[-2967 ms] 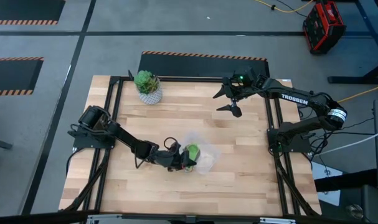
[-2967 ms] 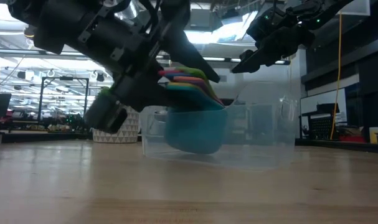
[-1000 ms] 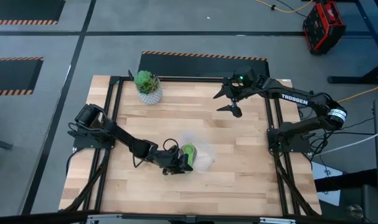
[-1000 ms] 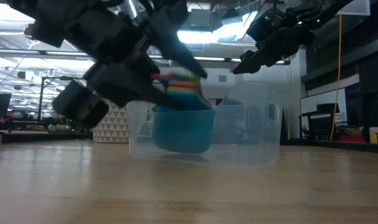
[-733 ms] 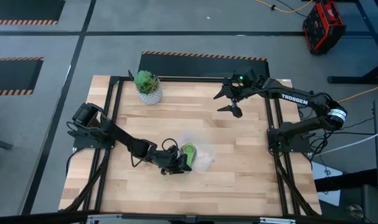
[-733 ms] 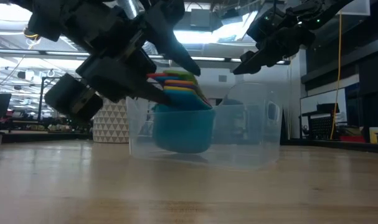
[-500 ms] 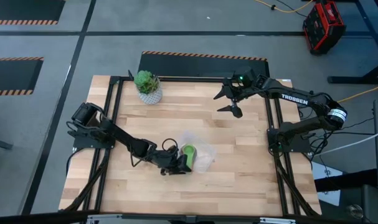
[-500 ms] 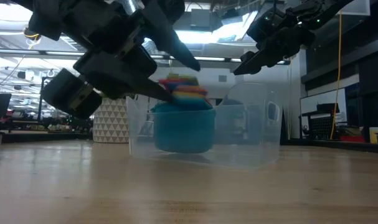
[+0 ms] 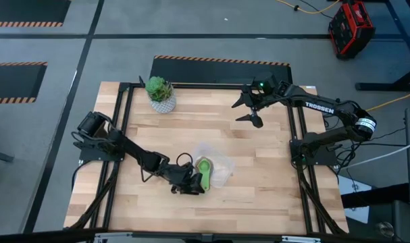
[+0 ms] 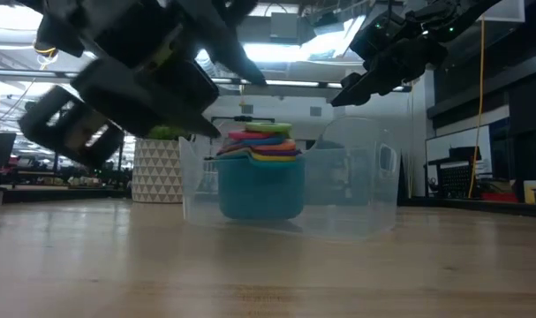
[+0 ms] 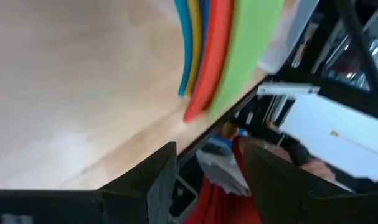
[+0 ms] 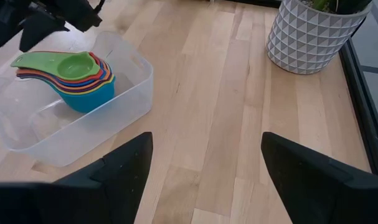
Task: Nest measuring cups in basket
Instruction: Return to Home Position
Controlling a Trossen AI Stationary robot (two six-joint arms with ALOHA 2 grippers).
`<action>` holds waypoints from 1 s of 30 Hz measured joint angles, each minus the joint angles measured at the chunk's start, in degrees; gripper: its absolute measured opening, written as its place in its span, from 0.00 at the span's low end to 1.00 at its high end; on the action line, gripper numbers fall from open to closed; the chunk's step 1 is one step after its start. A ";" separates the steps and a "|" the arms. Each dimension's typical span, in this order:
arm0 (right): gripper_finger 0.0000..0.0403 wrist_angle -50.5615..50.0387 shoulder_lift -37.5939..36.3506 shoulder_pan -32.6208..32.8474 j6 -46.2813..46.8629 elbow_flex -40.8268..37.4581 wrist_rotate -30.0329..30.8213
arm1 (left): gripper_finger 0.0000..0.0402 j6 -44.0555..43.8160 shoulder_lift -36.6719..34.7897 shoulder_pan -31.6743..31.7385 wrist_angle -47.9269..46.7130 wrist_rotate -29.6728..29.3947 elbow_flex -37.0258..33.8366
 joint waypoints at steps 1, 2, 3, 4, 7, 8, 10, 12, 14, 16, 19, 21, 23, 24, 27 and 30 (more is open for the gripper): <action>0.76 0.00 0.00 0.00 0.01 0.00 0.01 | 0.45 0.22 -0.35 -0.04 -0.04 0.90 0.00; 0.76 -0.01 0.00 0.01 0.01 0.00 0.00 | 0.45 1.08 -0.87 -0.11 0.02 2.06 0.00; 0.76 0.00 0.00 0.01 -0.01 0.00 -0.01 | 0.45 2.13 -1.26 -0.10 0.66 3.24 0.01; 0.76 0.00 0.00 0.01 0.01 0.00 0.00 | 0.45 3.00 -1.75 -0.10 1.02 4.11 0.09; 0.76 -0.01 0.00 0.01 0.01 0.00 0.00 | 0.45 6.95 -4.16 -0.09 1.68 5.03 0.07; 0.76 -0.02 0.00 0.00 0.01 0.00 0.00 | 0.45 9.09 -5.14 0.14 2.30 5.03 0.08; 0.76 -0.02 0.00 0.02 0.01 0.00 0.00 | 0.45 14.02 -7.41 1.08 2.03 5.00 0.07; 0.76 -0.02 0.00 0.02 0.01 0.00 0.00 | 0.45 20.36 -9.16 2.89 2.37 4.71 0.09; 0.76 -0.02 0.00 0.01 0.01 0.00 0.00 | 0.45 29.39 -10.71 5.70 1.88 4.47 0.07; 0.76 -0.06 0.00 -0.01 0.04 0.00 -0.01 | 0.45 40.37 -12.11 9.16 2.94 4.47 0.07; 0.76 -0.27 0.00 0.02 1.16 0.00 -0.02 | 0.45 56.44 -13.82 14.87 3.32 4.44 0.07; 0.76 -0.28 0.00 0.02 1.54 0.00 -0.03 | 0.45 65.83 -14.38 18.82 4.91 4.77 0.07; 0.76 -0.39 0.00 0.02 1.55 0.00 -0.02 | 0.45 73.07 -15.04 22.60 7.35 4.82 0.07; 0.76 -0.34 0.00 0.02 1.50 0.00 0.00 | 0.45 76.16 -15.10 24.42 9.15 4.84 0.09; 0.76 0.39 0.00 0.02 1.49 0.00 0.02 | 0.45 84.08 -15.08 29.50 12.30 4.84 0.07; 0.76 0.57 0.00 0.02 1.49 0.00 0.00 | 0.45 91.03 -15.08 33.88 14.75 4.89 0.07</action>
